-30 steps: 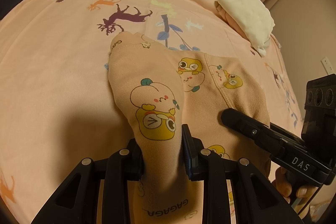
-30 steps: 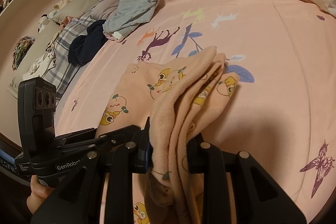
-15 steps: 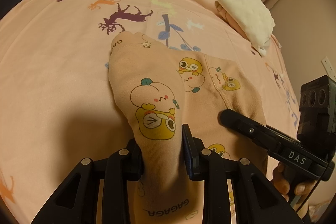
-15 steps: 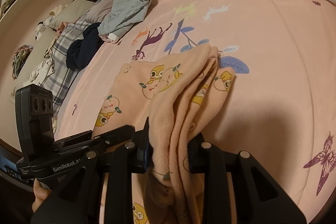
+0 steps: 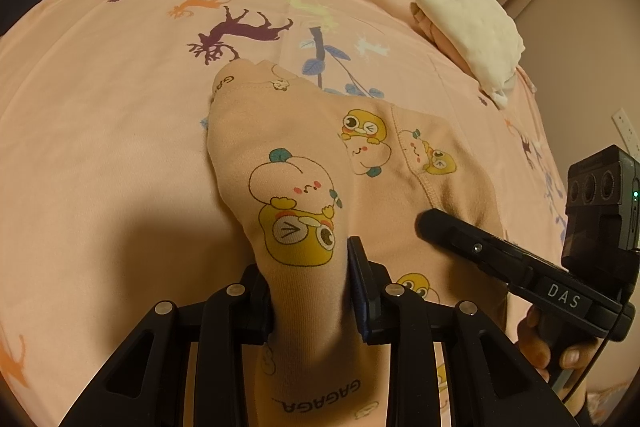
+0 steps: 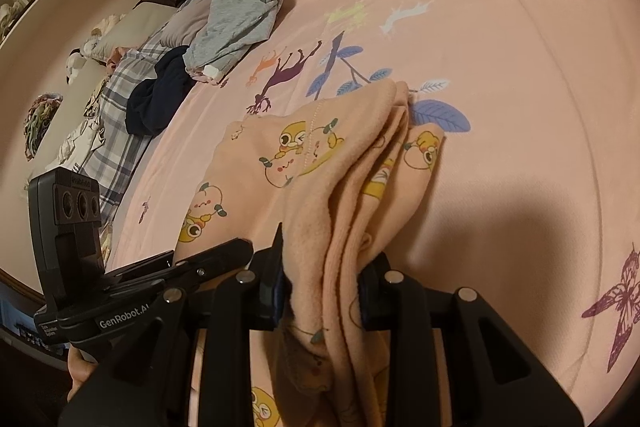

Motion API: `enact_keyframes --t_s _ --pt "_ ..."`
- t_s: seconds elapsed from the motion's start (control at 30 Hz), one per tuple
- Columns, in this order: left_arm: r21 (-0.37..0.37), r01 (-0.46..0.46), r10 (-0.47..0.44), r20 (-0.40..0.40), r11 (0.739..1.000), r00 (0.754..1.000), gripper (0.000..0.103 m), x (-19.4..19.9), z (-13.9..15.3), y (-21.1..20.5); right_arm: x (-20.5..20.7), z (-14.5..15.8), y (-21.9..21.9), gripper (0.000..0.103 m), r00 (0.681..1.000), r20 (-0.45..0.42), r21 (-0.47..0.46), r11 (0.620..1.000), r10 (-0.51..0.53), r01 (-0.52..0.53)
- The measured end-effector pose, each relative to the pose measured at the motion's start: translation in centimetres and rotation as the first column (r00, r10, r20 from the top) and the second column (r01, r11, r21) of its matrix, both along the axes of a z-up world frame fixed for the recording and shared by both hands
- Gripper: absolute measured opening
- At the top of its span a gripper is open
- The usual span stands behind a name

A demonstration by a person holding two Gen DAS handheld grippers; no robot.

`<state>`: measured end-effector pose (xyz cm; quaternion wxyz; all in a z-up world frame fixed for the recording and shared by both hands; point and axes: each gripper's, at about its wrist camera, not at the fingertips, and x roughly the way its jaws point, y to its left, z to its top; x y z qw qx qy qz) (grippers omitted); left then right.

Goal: Fold small clothes

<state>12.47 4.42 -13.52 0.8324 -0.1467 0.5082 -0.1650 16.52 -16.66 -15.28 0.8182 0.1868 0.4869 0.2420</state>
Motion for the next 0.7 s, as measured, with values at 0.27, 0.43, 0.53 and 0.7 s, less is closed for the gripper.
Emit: enact_keyframes --t_s 0.27,0.43,0.53,0.7 --pt "0.000 -0.001 0.001 0.001 1.000 1.000 0.030 -0.02 -0.05 0.03 0.13 -0.31 -0.32 0.029 1.000 -0.016 0.014 1.000 -0.009 0.009" --pt "-0.001 -0.001 0.001 0.001 1.000 1.000 0.030 -0.03 -0.01 -0.03 0.14 -0.27 -0.32 0.029 1.000 -0.016 0.012 1.000 -0.008 0.008" --pt "0.001 -0.002 0.002 0.001 1.000 1.000 0.030 -0.06 0.00 -0.04 0.13 -0.27 -0.33 0.029 1.000 -0.016 0.013 1.000 -0.008 0.008" --pt "0.003 -0.001 0.001 0.001 1.000 1.000 0.031 -0.04 -0.04 0.01 0.12 -0.28 -0.34 0.030 1.000 -0.018 0.014 1.000 -0.008 0.008"
